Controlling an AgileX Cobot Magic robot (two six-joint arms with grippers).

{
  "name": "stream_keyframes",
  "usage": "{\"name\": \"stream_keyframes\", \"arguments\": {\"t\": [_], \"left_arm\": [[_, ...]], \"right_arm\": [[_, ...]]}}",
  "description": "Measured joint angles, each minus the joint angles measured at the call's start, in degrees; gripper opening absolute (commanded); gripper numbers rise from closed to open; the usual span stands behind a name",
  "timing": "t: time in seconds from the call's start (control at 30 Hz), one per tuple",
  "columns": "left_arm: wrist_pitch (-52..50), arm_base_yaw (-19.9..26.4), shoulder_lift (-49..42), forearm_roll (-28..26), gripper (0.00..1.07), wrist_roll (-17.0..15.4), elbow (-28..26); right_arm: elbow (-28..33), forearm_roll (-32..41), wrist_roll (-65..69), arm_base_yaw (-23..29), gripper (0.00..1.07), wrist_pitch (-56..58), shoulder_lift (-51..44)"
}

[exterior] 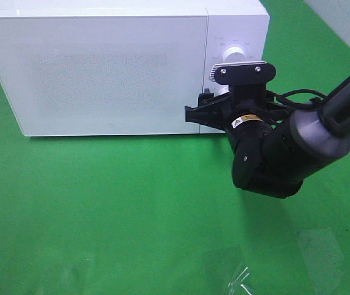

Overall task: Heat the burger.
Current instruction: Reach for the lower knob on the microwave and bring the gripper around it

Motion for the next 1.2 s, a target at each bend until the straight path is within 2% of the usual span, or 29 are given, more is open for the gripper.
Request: {"name": "stream_keyframes", "arguments": {"t": [0.27, 0.4, 0.43, 0.47, 0.53, 0.57, 0.6, 0.63, 0.7, 0.8, 0.83, 1.2], "left_arm": [[0.00, 0.00, 0.00, 0.06, 0.99, 0.00, 0.00], [0.00, 0.00, 0.00, 0.06, 0.99, 0.00, 0.00], [0.00, 0.00, 0.00, 0.06, 0.99, 0.00, 0.00], [0.00, 0.00, 0.00, 0.06, 0.99, 0.00, 0.00], [0.00, 0.00, 0.00, 0.06, 0.99, 0.00, 0.00], [0.00, 0.00, 0.00, 0.06, 0.99, 0.00, 0.00], [0.00, 0.00, 0.00, 0.06, 0.99, 0.00, 0.00], [0.00, 0.00, 0.00, 0.06, 0.99, 0.00, 0.00], [0.00, 0.00, 0.00, 0.06, 0.99, 0.00, 0.00], [0.00, 0.00, 0.00, 0.06, 0.99, 0.00, 0.00], [0.00, 0.00, 0.00, 0.06, 0.99, 0.00, 0.00], [0.00, 0.00, 0.00, 0.06, 0.99, 0.00, 0.00]], "right_arm": [[-0.06, -0.06, 0.00, -0.63, 0.73, 0.40, 0.00], [-0.06, -0.06, 0.00, -0.63, 0.69, 0.40, 0.00], [-0.06, -0.06, 0.00, -0.63, 0.61, 0.46, 0.00], [-0.06, -0.06, 0.00, -0.63, 0.61, 0.46, 0.00], [-0.11, -0.06, 0.06, -0.63, 0.39, 0.97, 0.00], [-0.11, -0.06, 0.06, -0.63, 0.39, 0.97, 0.00], [-0.17, 0.00, 0.06, -0.69, 0.32, 1.26, 0.00], [-0.17, 0.00, 0.06, -0.69, 0.32, 1.26, 0.00], [-0.17, -0.06, 0.06, -0.63, 0.09, 1.55, 0.00], [-0.17, -0.11, 0.06, -0.63, 0.05, 1.55, 0.00], [-0.17, -0.06, 0.06, -0.63, 0.00, 1.60, 0.00], [-0.11, -1.09, 0.74, -0.69, 0.00, 1.55, 0.00]]}}
